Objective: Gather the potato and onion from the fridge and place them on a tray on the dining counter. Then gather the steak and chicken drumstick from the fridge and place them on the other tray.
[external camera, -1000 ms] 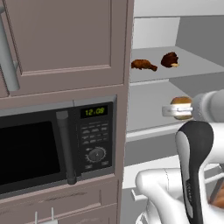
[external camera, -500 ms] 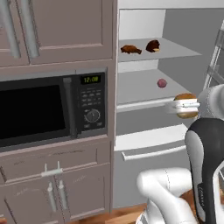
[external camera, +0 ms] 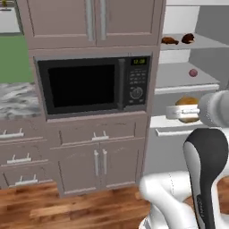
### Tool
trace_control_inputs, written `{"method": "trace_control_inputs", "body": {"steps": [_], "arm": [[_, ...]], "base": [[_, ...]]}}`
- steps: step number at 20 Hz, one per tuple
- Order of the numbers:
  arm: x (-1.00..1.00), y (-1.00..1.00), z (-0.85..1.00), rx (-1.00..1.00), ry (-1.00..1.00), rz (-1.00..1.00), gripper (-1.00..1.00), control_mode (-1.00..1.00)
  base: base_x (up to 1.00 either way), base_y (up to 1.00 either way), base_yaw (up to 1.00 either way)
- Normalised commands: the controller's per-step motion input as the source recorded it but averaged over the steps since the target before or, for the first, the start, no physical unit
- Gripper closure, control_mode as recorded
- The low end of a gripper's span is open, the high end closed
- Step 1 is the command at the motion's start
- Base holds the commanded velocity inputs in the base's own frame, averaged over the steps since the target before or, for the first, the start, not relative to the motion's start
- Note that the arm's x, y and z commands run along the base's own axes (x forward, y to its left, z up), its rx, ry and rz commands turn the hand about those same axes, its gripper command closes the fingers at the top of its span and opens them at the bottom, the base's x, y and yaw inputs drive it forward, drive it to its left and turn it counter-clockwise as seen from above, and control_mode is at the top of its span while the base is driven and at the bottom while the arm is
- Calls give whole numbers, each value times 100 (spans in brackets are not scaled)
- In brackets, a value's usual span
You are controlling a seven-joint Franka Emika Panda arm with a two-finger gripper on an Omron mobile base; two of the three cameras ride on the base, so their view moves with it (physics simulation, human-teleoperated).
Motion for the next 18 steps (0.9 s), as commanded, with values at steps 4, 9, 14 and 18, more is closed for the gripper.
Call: {"method": "trace_control_inputs", "body": {"steps": [4,9,14,18], "arm": [[0,0,0,0,0,0,100,100],[0,0,0,0,0,0,100,100],[0,0,0,0,0,0,100,100],[0,0,0,0,0,0,100,100]], "base": [[-1,2,100],[0,0,100],[-1,0,100],[-1,0,100]]}}
